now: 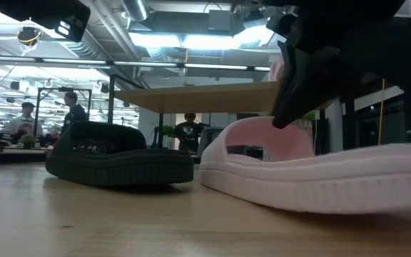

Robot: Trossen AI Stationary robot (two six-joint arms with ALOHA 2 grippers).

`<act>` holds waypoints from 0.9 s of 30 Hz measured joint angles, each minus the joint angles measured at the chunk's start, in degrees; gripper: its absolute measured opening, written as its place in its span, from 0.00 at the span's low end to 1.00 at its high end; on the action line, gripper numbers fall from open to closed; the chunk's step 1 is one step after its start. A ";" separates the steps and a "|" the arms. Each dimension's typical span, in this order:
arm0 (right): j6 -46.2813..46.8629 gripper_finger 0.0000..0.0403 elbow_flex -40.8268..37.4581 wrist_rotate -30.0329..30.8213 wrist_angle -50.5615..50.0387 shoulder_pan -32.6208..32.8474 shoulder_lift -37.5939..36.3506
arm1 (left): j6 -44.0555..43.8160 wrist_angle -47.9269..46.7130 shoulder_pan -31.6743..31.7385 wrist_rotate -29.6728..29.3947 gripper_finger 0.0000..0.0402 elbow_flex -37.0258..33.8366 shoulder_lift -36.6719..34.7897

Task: Pick and place slides into the shelf
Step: Put the pink slide on the shelf

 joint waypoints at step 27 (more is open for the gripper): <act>0.99 0.00 8.13 5.23 -2.71 -0.25 0.00 | 5.04 0.66 0.00 -0.39 0.03 0.00 -0.02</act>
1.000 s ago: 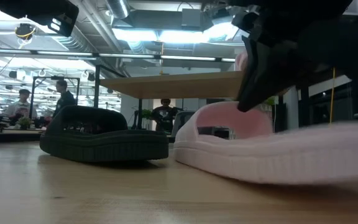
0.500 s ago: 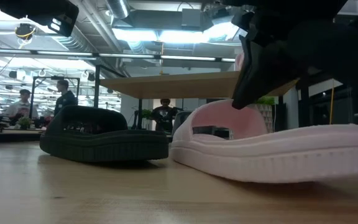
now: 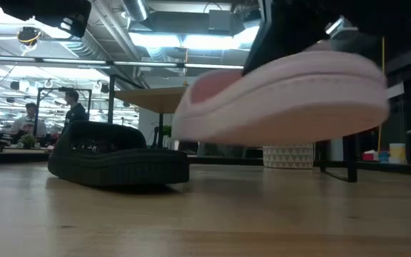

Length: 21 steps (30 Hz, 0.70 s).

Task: Pick and place slides into the shelf
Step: Put the pink slide on the shelf

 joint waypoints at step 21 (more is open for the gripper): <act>-1.75 0.00 6.23 4.44 0.08 -4.84 -0.02 | 4.49 0.95 0.00 -4.60 0.31 4.85 0.00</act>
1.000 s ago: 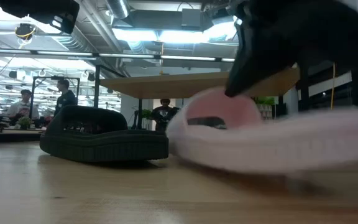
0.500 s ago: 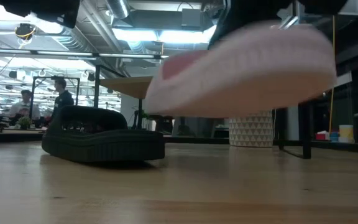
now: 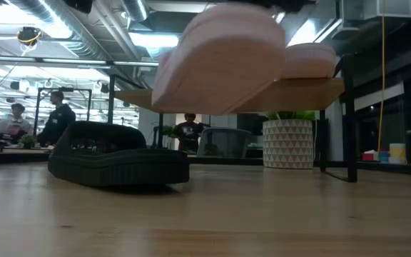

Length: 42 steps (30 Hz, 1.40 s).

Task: Pick and place slides into the shelf
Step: Put the pink slide on the shelf

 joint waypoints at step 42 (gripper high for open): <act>-13.70 0.00 4.48 4.87 12.70 -4.76 -0.09 | -2.10 -32.95 -0.04 -15.56 0.29 31.98 30.76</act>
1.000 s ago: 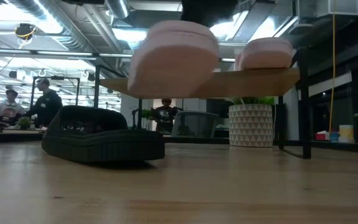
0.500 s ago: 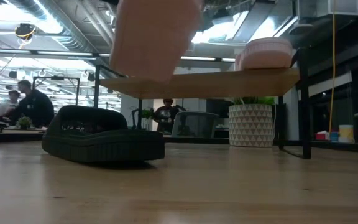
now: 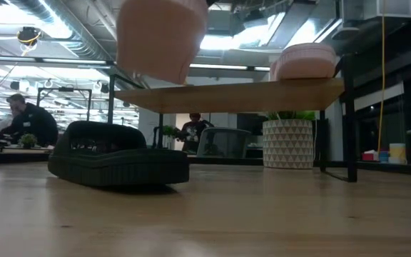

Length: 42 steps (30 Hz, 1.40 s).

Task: Pick and place slides into the shelf
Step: Put the pink slide on the shelf

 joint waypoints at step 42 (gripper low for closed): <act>-8.42 0.00 0.00 -0.02 7.60 0.55 0.13 | -5.57 -6.50 1.90 -9.77 0.27 0.07 0.28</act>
